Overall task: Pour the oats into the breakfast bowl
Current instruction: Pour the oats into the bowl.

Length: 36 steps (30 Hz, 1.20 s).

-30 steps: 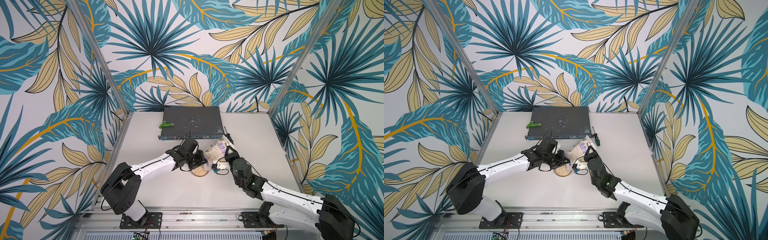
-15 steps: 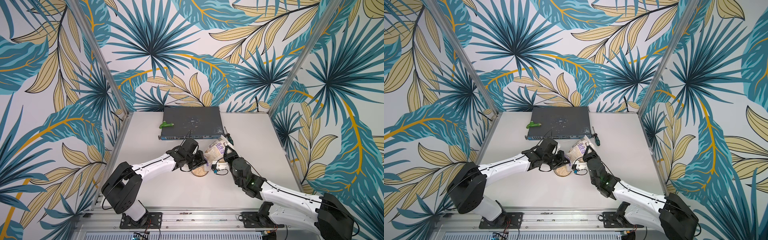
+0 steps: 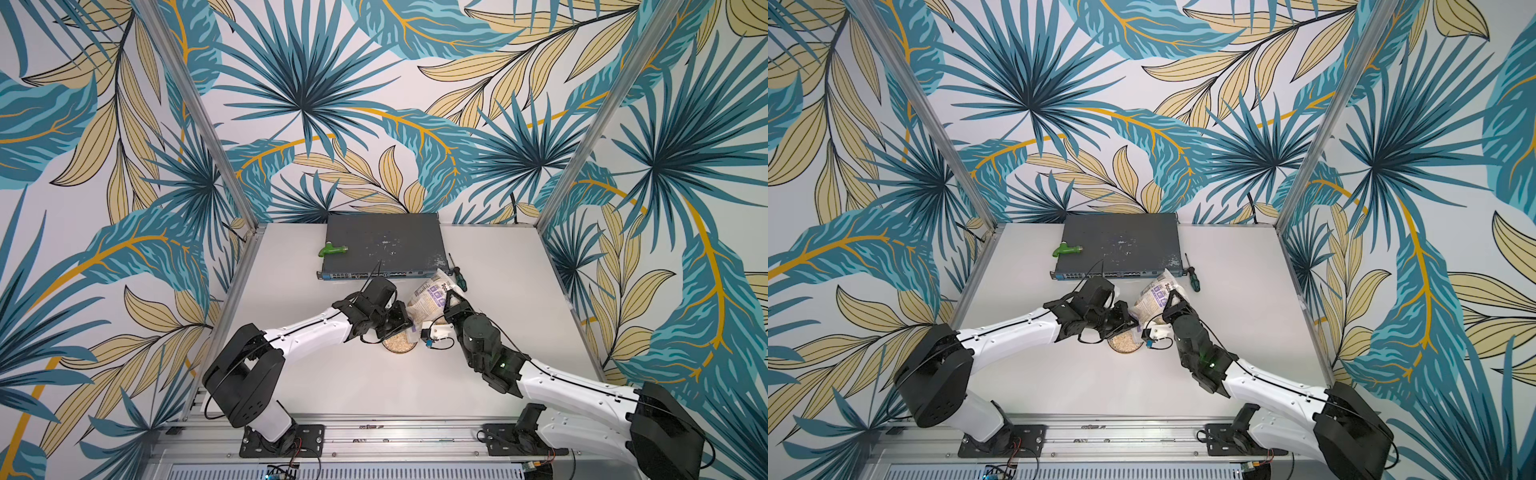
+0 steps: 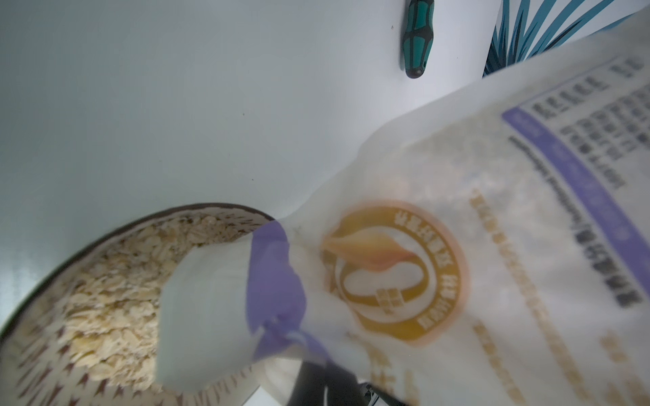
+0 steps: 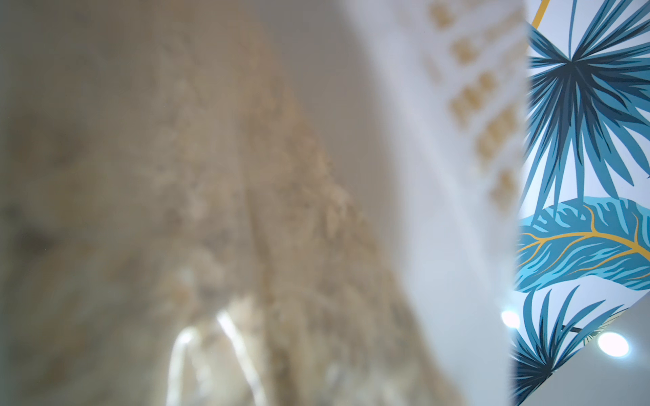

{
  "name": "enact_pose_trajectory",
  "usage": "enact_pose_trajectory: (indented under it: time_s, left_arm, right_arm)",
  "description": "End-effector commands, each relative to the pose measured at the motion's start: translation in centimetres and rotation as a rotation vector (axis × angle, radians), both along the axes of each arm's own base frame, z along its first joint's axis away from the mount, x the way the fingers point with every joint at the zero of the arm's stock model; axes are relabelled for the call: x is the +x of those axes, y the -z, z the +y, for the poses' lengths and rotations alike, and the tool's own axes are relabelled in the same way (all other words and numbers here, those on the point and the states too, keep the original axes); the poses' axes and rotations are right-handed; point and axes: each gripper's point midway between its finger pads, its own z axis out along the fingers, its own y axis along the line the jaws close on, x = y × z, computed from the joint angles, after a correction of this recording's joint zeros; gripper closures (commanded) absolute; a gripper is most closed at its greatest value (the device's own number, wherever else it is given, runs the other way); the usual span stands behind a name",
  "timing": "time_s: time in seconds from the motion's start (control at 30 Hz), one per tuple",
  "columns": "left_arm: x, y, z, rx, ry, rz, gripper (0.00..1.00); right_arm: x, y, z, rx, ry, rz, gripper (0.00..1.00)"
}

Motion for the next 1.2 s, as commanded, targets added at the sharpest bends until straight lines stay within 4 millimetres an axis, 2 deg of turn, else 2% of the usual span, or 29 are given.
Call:
enact_pose_trajectory:
  time_s: [0.0,0.53,1.17]
  left_arm:
    - [-0.3,4.4,4.0,0.200,-0.095,0.080,1.00]
    - [-0.5,4.1,3.6,0.180,-0.092,0.089,1.00]
    - [-0.4,3.1,2.9,0.155,-0.083,0.080,1.00]
  right_arm:
    - [0.0,-13.0,-0.7,0.446,0.020,-0.278,1.00]
    - [-0.1,-15.3,-0.2,0.450,-0.006,-0.317,1.00]
    - [-0.2,-16.5,-0.1,0.444,-0.014,-0.323,1.00]
